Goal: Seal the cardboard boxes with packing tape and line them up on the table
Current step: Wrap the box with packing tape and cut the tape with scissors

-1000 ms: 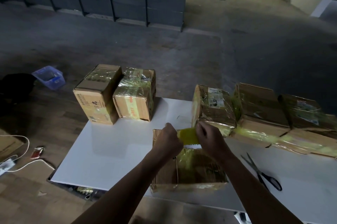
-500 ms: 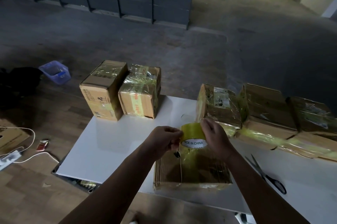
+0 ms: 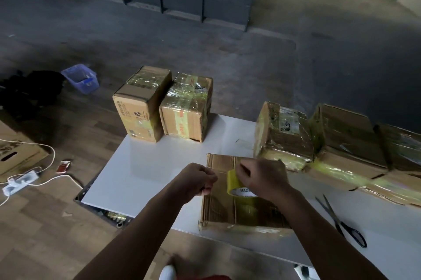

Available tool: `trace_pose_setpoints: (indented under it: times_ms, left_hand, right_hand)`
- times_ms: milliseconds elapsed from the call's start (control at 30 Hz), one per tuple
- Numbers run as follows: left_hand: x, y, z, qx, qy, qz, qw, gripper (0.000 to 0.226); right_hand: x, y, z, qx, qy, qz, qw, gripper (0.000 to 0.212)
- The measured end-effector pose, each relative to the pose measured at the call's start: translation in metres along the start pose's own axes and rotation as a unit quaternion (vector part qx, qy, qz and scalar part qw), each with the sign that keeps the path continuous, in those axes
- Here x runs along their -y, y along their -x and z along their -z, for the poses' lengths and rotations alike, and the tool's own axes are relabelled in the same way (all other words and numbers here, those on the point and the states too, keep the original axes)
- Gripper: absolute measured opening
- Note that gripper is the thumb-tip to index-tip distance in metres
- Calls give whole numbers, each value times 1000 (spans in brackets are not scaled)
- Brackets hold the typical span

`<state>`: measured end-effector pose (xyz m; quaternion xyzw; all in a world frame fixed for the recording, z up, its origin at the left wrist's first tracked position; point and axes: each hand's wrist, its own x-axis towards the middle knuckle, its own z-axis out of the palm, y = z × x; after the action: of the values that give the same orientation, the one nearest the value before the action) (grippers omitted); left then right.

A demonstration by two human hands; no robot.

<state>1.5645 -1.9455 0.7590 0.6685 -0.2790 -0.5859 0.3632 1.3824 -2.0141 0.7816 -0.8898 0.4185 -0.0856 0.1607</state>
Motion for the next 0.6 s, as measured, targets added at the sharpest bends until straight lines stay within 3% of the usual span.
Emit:
trace_pose_setpoints:
  times_ms: [100,300,433,600]
  left_hand:
    - [4,-3,11,-17,2,7,1000,17]
    - [14,-11,31,4,59,46,997,21]
    - [30,-16,41,10,100,50,994,28]
    - [48,-24,45,10,124,41,991,18]
  right_hand:
    - [9,-8,-5,36,16,-19,999,26]
    - [23,-24,-16,35,48,-28,998,38]
    - [22,-28,-17,86,-36,-45,995,42]
    - [14,-27,-18,108,-65,-48,991,33]
